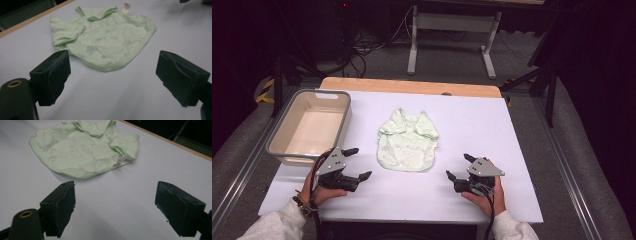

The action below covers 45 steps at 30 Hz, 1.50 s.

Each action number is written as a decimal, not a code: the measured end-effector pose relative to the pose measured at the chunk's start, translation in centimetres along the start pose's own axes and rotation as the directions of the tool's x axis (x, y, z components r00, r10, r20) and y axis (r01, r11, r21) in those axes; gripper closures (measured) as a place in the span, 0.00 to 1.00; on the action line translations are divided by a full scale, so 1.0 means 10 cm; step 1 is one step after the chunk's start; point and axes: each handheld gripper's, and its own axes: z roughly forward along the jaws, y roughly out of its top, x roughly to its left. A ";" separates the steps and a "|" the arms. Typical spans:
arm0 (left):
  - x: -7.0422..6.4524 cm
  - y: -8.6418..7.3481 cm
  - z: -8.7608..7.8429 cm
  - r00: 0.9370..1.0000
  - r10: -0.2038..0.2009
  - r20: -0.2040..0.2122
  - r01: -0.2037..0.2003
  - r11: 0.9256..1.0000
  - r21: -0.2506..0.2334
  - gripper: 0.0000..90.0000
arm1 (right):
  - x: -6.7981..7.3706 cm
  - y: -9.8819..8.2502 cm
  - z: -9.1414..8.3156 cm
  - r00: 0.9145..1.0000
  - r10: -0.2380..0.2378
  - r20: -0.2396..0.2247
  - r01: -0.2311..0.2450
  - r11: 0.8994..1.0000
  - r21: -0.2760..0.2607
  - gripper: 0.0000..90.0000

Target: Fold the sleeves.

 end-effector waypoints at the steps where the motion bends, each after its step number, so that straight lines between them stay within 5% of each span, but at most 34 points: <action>1: -0.02 0.05 0.01 1.000 0.019 -0.006 -0.019 1.000 -0.001 0.16 | -0.01 0.02 0.01 1.000 0.004 0.000 -0.004 1.000 0.004 0.19; 7: 0.07 0.35 0.17 1.000 0.018 -0.022 -0.019 0.999 -0.035 0.16 | -0.09 0.18 0.10 1.000 0.016 0.009 -0.016 1.000 -0.003 0.19; 15: 0.32 0.64 0.54 0.997 -0.059 -0.057 0.057 0.998 -0.037 0.18 | -0.32 0.56 0.36 0.999 0.027 -0.018 -0.028 0.999 -0.035 0.21; 20: 0.55 0.69 0.88 0.983 -0.165 -0.075 0.166 0.986 0.007 0.20 | -0.48 0.75 0.61 0.998 0.063 -0.016 -0.063 0.998 -0.017 0.22; 26: 0.71 0.73 1.16 0.971 -0.198 -0.135 0.202 0.979 0.021 0.30 | -0.65 0.97 0.96 0.993 0.120 -0.009 -0.119 0.991 0.066 0.27; 29: 0.86 0.72 1.28 0.953 -0.267 -0.141 0.274 0.961 0.030 0.34 | -0.69 1.07 1.09 0.990 0.141 0.001 -0.140 0.986 0.087 0.27; 31: 0.91 0.72 1.31 0.949 -0.284 -0.138 0.291 0.956 0.036 0.35 | -0.71 1.15 1.16 0.987 0.163 -0.006 -0.161 0.983 0.085 0.29; 32: 0.98 0.72 1.37 0.943 -0.292 -0.163 0.304 0.951 0.057 0.35 | -0.71 1.20 1.20 0.988 0.156 0.005 -0.156 0.984 0.082 0.29; 34: 1.05 0.70 1.40 0.932 -0.334 -0.140 0.344 0.937 0.055 0.36 | -0.67 1.28 1.24 0.990 0.142 0.009 -0.143 0.987 0.074 0.30; 36: 1.09 0.68 1.42 0.926 -0.345 -0.151 0.357 0.933 0.054 0.37 | -0.62 1.34 1.29 0.991 0.135 -0.003 -0.134 0.989 0.067 0.31; 39: 1.14 0.66 1.48 0.925 -0.339 -0.170 0.356 0.931 0.083 0.38 | -0.62 1.37 1.43 0.989 0.149 0.011 -0.149 0.986 0.074 0.34; 41: 1.17 0.65 1.52 0.919 -0.356 -0.166 0.375 0.922 0.094 0.39 | -0.64 1.34 1.51 0.989 0.144 0.030 -0.146 0.985 0.089 0.36; 45: 1.24 0.61 1.57 0.911 -0.376 -0.170 0.396 0.912 0.109 0.41 | -0.72 1.22 1.62 0.979 0.200 0.044 -0.204 0.971 0.125 0.38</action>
